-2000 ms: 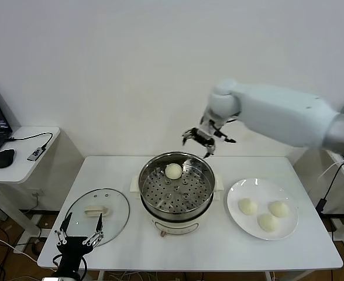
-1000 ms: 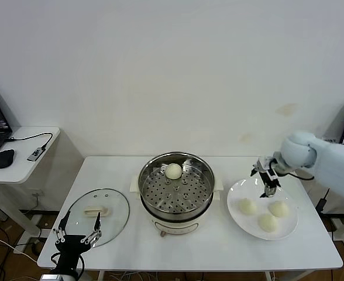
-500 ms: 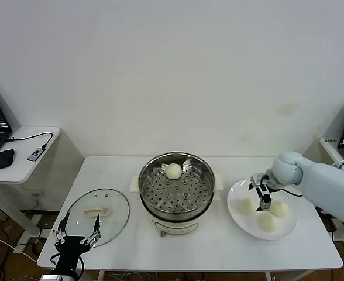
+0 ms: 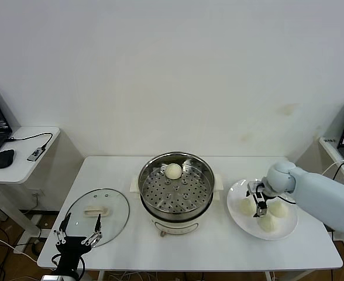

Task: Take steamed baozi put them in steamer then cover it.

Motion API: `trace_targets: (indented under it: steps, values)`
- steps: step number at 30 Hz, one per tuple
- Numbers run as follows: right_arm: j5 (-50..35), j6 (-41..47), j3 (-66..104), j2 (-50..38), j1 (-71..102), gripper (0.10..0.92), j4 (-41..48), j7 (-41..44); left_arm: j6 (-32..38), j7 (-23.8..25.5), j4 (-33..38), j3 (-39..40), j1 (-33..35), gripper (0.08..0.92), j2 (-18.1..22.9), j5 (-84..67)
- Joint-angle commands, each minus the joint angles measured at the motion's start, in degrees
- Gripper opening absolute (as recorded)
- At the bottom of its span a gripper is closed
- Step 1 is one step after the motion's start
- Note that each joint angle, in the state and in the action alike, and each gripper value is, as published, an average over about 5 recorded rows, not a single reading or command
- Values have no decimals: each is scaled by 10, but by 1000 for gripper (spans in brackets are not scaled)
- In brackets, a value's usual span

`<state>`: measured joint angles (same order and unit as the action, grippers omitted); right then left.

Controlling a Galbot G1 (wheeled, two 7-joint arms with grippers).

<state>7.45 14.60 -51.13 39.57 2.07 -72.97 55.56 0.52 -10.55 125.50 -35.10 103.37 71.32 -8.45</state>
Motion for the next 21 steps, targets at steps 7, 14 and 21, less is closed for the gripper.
trace_targets:
  steps: [7, 14, 21]
  values:
    - [20, -3, 27, 18, 21, 708, 26, -4, 0, 0, -2, -1, -1, 823, 0, 0]
    - [6, -3, 22, 4, -3, 627, 5, 7, 0, 0, 2, -1, 1, 823, 0, 0]
    - [-60, 6, -20, -45, -111, 619, -43, 38, 0, 0, 6, 0, 1, 823, 0, 0]
